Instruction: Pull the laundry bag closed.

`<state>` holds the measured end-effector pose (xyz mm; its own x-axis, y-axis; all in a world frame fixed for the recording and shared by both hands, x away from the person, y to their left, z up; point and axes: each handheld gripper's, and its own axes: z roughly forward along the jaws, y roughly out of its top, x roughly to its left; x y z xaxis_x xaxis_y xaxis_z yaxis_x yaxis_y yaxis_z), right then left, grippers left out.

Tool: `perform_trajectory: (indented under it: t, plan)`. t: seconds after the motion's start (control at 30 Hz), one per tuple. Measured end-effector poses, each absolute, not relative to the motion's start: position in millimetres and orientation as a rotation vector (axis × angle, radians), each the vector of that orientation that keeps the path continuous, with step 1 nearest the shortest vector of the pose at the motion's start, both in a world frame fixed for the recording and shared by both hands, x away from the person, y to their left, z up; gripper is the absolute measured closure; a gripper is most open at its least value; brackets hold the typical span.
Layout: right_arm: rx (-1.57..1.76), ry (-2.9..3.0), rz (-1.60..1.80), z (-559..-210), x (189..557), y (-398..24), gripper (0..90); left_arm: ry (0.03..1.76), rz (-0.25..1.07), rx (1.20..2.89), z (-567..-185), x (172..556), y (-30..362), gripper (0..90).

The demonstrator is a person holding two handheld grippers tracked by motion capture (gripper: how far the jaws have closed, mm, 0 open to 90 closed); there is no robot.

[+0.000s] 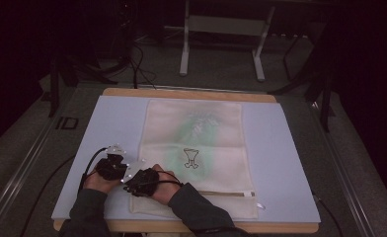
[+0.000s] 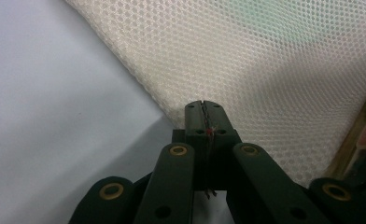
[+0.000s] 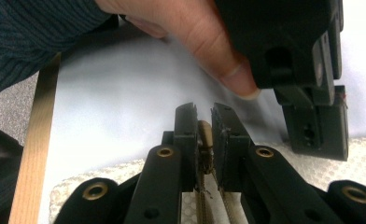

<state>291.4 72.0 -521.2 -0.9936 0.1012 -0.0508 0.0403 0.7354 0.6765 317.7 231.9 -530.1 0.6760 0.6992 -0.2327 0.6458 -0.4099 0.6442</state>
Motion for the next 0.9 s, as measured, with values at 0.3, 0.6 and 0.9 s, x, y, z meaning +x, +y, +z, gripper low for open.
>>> perform_trajectory:
  t: [0.3,0.6,0.9]
  plan:
    - [0.142,2.828,1.194,-518,291,64,81.5,1.035,0.085,2.149,-531,318,233,89.6]
    - [0.151,2.82,1.2,-515,291,51,81.5,1.039,0.083,2.145,-531,318,233,89.6]
    - [0.164,2.849,1.175,-520,293,40,81.4,1.037,0.086,2.148,-531,318,233,89.6]
